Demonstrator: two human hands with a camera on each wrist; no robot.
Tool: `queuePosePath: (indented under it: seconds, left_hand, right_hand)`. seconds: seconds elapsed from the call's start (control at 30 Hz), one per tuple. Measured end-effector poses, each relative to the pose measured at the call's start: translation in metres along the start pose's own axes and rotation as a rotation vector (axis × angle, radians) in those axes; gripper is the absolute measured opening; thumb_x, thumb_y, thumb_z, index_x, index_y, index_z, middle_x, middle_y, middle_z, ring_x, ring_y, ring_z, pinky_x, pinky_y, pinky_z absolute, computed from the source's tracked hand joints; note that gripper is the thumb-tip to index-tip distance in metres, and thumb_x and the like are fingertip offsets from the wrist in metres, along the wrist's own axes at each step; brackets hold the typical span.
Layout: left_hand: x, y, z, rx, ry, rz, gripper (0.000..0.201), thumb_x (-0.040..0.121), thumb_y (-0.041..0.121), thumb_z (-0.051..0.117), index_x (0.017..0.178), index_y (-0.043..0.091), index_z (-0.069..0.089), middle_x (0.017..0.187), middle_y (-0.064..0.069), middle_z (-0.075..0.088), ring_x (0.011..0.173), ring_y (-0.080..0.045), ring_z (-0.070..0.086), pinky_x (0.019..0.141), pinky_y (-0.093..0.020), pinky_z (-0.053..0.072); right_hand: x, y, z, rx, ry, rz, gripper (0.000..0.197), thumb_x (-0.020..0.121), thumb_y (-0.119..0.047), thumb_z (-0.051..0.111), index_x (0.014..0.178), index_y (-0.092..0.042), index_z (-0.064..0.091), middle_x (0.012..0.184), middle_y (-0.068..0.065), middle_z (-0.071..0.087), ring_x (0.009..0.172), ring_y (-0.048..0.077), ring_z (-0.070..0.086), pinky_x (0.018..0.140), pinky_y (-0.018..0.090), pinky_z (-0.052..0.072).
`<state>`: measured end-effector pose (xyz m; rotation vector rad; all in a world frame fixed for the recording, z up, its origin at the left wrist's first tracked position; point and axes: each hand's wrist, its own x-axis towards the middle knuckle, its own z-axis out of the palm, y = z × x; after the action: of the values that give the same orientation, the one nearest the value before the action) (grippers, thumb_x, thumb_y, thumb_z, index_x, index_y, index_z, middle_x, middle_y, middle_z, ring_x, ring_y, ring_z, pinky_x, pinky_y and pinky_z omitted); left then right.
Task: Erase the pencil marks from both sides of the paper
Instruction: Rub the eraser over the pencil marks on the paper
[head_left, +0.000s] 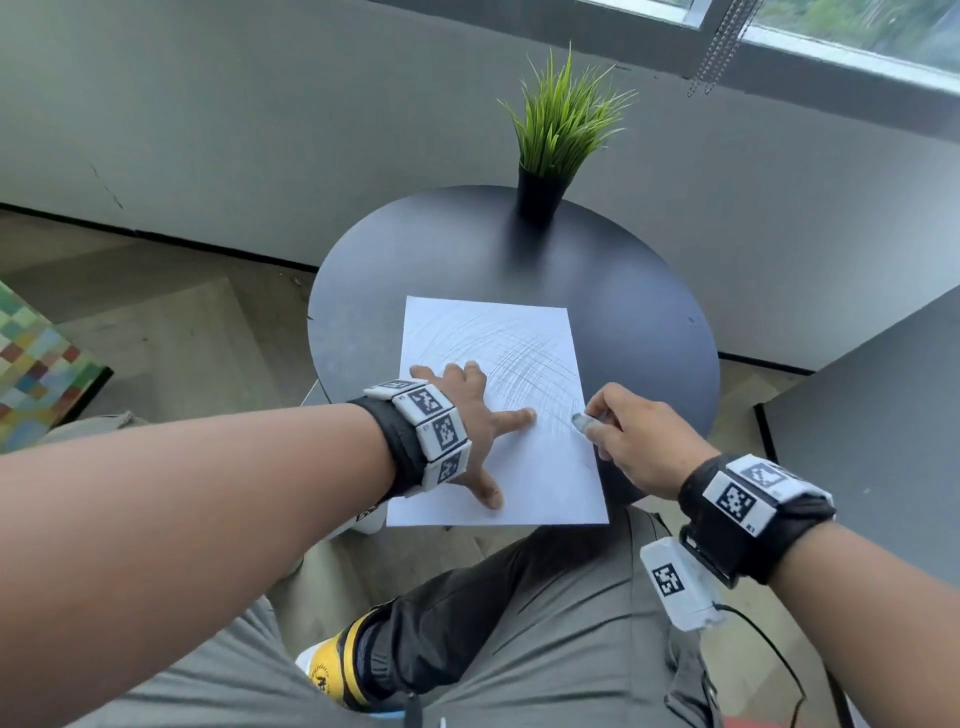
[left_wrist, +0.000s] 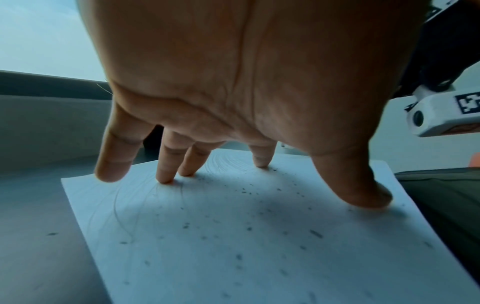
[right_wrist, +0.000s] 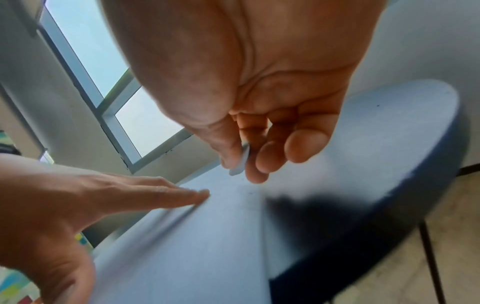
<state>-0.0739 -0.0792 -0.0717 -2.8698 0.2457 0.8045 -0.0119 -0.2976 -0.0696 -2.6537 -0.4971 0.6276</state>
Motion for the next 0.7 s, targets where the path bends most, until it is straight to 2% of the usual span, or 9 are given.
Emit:
queuePosePath:
  seconds: [0.07,0.13,0.2,0.23,0.33,0.43,0.5,0.6,0.7]
  left_hand:
    - [-0.005,-0.007,-0.004,-0.077,0.045,0.046,0.094,0.069,0.086,0.055,0.147,0.056,0.012,0.146,-0.012,0.032,0.130,-0.034,0.036,0.098,-0.053,0.040]
    - [-0.008,-0.025,-0.009,-0.171,0.097,0.069,0.084,0.078,0.075,0.059,0.149,0.052,0.020,0.148,-0.005,0.035,0.135,-0.029,0.034,0.102,-0.051,0.041]
    - [-0.013,-0.052,-0.007,-0.183,0.127,0.017,0.084,0.080,0.069,0.062,0.150,0.048,0.020,0.156,-0.001,0.027,0.142,-0.026,0.027,0.108,-0.049,0.039]
    - [-0.015,-0.065,-0.002,-0.179,0.122,-0.032,0.088,0.078,0.071,0.062,0.151,0.047,0.019,0.158,-0.001,0.022,0.144,-0.025,0.024,0.110,-0.049,0.037]
    - [-0.022,-0.085,0.024,-0.204,0.091,-0.119,0.105,0.066,0.090,0.052,0.152,0.044,0.011,0.163,0.000,0.007,0.149,-0.025,0.011,0.115,-0.053,0.027]
    - [-0.020,-0.074,0.040,-0.187,0.127,-0.085,0.116,0.059,0.100,0.037,0.153,0.043,-0.002,0.164,0.003,-0.008,0.151,-0.025,-0.006,0.118,-0.057,0.009]
    - [-0.013,-0.063,0.043,-0.192,0.146,-0.051,0.119,0.057,0.101,0.035,0.153,0.043,-0.005,0.164,0.004,-0.014,0.151,-0.027,-0.012,0.116,-0.063,0.003]
    - [-0.004,-0.052,0.042,-0.209,0.136,-0.023,0.125,0.053,0.102,0.038,0.152,0.043,-0.008,0.164,0.004,-0.019,0.150,-0.032,-0.016,0.114,-0.068,0.001]
    - [-0.002,-0.049,0.039,-0.218,0.136,-0.013,0.126,0.053,0.101,0.043,0.153,0.043,-0.007,0.163,0.001,-0.021,0.150,-0.033,-0.014,0.115,-0.066,0.003]
  right_hand:
    - [0.003,-0.007,-0.003,0.031,-0.007,-0.015,0.021,0.098,-0.049,0.050,0.091,-0.029,0.049,0.081,-0.004,0.067,0.076,0.018,0.063,0.067,0.033,0.049]
    - [0.007,-0.013,-0.005,0.039,-0.012,-0.031,0.021,0.098,-0.049,0.050,0.091,-0.029,0.048,0.084,-0.003,0.066,0.076,0.018,0.064,0.070,0.036,0.052]
    - [0.011,-0.019,-0.005,0.046,-0.009,-0.047,0.021,0.097,-0.050,0.050,0.091,-0.030,0.048,0.086,-0.002,0.066,0.077,0.019,0.064,0.073,0.039,0.054]
    - [0.012,-0.022,-0.005,0.052,-0.008,-0.055,0.021,0.097,-0.050,0.050,0.091,-0.030,0.048,0.086,-0.002,0.066,0.077,0.020,0.064,0.074,0.040,0.055]
    - [0.012,-0.033,-0.001,0.065,-0.048,-0.088,0.022,0.097,-0.051,0.050,0.092,-0.030,0.049,0.084,-0.005,0.067,0.076,0.018,0.066,0.075,0.040,0.055]
    - [0.009,-0.045,0.012,0.060,-0.153,-0.152,0.022,0.095,-0.051,0.053,0.090,-0.029,0.050,0.078,-0.006,0.070,0.070,0.012,0.066,0.072,0.036,0.056]
    - [0.011,-0.053,0.019,0.031,-0.175,-0.183,0.022,0.094,-0.051,0.054,0.090,-0.030,0.050,0.076,-0.006,0.070,0.070,0.012,0.064,0.073,0.036,0.055]
    - [0.024,-0.061,0.019,0.011,-0.134,-0.177,0.022,0.095,-0.050,0.053,0.092,-0.028,0.050,0.079,-0.005,0.068,0.073,0.016,0.062,0.073,0.034,0.053]
    - [0.040,-0.063,0.017,-0.031,-0.088,-0.141,0.022,0.096,-0.048,0.052,0.094,-0.026,0.051,0.088,0.001,0.068,0.083,0.023,0.062,0.076,0.035,0.051]
